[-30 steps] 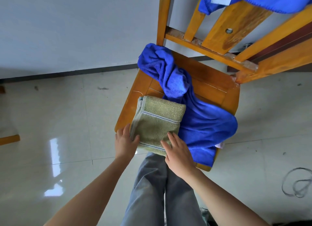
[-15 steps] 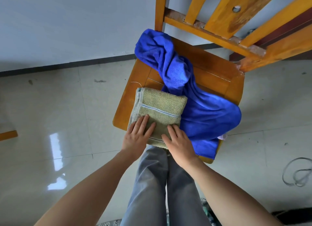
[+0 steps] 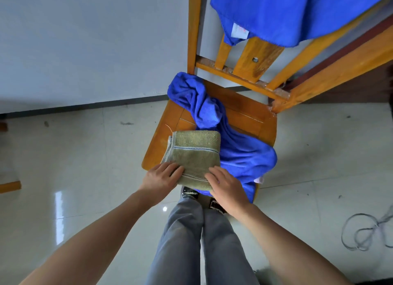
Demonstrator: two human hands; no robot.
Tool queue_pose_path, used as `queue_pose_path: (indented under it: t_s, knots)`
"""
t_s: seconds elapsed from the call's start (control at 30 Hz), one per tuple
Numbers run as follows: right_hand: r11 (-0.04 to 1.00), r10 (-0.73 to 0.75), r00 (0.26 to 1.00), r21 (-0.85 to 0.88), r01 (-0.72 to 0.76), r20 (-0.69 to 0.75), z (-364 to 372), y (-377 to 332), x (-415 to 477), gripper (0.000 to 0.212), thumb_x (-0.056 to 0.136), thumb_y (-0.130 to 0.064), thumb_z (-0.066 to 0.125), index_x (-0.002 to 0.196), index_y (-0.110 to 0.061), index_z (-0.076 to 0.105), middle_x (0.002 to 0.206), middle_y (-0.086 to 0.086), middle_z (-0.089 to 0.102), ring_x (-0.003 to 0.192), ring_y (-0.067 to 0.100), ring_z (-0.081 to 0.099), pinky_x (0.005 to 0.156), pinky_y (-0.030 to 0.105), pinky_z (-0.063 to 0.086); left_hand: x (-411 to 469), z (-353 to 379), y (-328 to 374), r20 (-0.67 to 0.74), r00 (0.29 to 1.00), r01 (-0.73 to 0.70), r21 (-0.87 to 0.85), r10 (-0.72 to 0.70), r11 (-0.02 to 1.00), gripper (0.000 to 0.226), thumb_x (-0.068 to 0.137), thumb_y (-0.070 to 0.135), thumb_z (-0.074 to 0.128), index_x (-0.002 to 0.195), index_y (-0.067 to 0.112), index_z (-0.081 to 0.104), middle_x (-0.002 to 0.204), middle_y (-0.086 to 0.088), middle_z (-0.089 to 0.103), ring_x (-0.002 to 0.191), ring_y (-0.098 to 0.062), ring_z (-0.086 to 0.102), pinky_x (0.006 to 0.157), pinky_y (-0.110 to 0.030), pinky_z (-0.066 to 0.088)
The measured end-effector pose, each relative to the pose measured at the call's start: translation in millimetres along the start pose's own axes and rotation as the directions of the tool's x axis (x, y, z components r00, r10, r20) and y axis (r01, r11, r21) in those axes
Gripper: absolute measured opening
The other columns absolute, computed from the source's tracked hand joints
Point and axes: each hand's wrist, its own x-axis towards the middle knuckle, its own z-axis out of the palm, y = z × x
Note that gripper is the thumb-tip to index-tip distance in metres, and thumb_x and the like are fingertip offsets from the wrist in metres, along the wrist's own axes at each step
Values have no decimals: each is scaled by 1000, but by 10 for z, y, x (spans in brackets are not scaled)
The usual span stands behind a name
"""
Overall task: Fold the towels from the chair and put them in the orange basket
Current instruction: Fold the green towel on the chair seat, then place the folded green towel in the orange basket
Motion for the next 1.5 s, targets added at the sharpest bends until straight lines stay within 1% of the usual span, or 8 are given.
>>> queue_pose_path:
  t_s: [0.13, 0.43, 0.7, 0.87, 0.93, 1.1, 1.33, 1.5]
  knots:
    - [1000, -23, 1000, -15, 24, 19, -560, -76, 42, 66, 39, 2, 83, 91, -12, 47, 89, 9, 70, 81, 24, 69, 54, 26, 55, 162, -465, 154, -100, 995, -20, 24, 23, 999, 27, 75, 16, 55, 102, 11, 50, 85, -6, 71, 68, -22, 68, 54, -26, 53]
    - [961, -234, 966, -176, 213, -108, -1931, -219, 235, 64, 41, 2, 82, 92, -12, 47, 87, 10, 69, 78, 22, 69, 56, 25, 55, 500, -1683, 545, -284, 959, 15, 81, 8, 997, 23, 80, 26, 50, 99, 14, 49, 83, -3, 71, 61, -21, 65, 49, -23, 48]
    - [857, -458, 862, -368, 362, -218, -3080, -236, 569, 71, 41, -8, 87, 99, -10, 46, 91, 9, 69, 75, 23, 68, 49, 27, 54, 936, -2844, 763, -391, 917, 45, 284, 73, 958, 23, 80, 24, 47, 101, 13, 48, 83, -4, 70, 60, -22, 64, 47, -25, 49]
    - [790, -577, 775, -416, 451, -257, -3547, -228, 542, 74, 42, -17, 92, 101, -8, 47, 94, 13, 70, 80, 23, 70, 51, 27, 56, 975, -3293, 1184, -495, 864, 136, 404, 91, 905, 39, 101, 32, 15, 100, 13, 49, 83, -2, 70, 60, -20, 64, 46, -24, 49]
    - [768, -617, 744, -403, 498, -257, -3709, -218, 466, 72, 44, -14, 92, 102, -7, 49, 95, 15, 69, 81, 25, 70, 50, 28, 56, 943, -3383, 1425, -529, 844, 182, 431, 84, 884, 35, 101, 32, 18, 100, 14, 49, 82, -2, 70, 59, -20, 64, 46, -24, 49]
    - [669, -739, 621, -397, 628, -262, -3929, -336, 300, 65, 48, -1, 87, 101, -6, 50, 94, 17, 70, 81, 28, 70, 46, 28, 56, 659, -3485, 1847, -570, 821, 290, 452, 23, 843, 25, 79, 25, 45, 102, 15, 49, 84, -1, 71, 61, -19, 65, 47, -24, 49]
    - [410, -910, 358, -319, 855, -210, -3758, -1088, 266, 31, 73, -2, 54, 103, -8, 46, 94, 13, 69, 81, 26, 69, 51, 27, 57, -390, -3533, 2263, -608, 762, 552, 431, -222, 714, 40, 100, 35, 14, 104, 17, 49, 86, 1, 70, 64, -19, 66, 50, -23, 50]
    - [240, -962, 205, -202, 950, -178, -3388, -1906, 169, 23, 81, -8, 49, 104, -10, 46, 95, 11, 68, 79, 25, 68, 52, 29, 57, -1318, -3554, 2579, -633, 652, 727, 365, -417, 581, 30, 98, 37, 24, 105, 20, 49, 87, 4, 71, 66, -15, 67, 54, -20, 52]
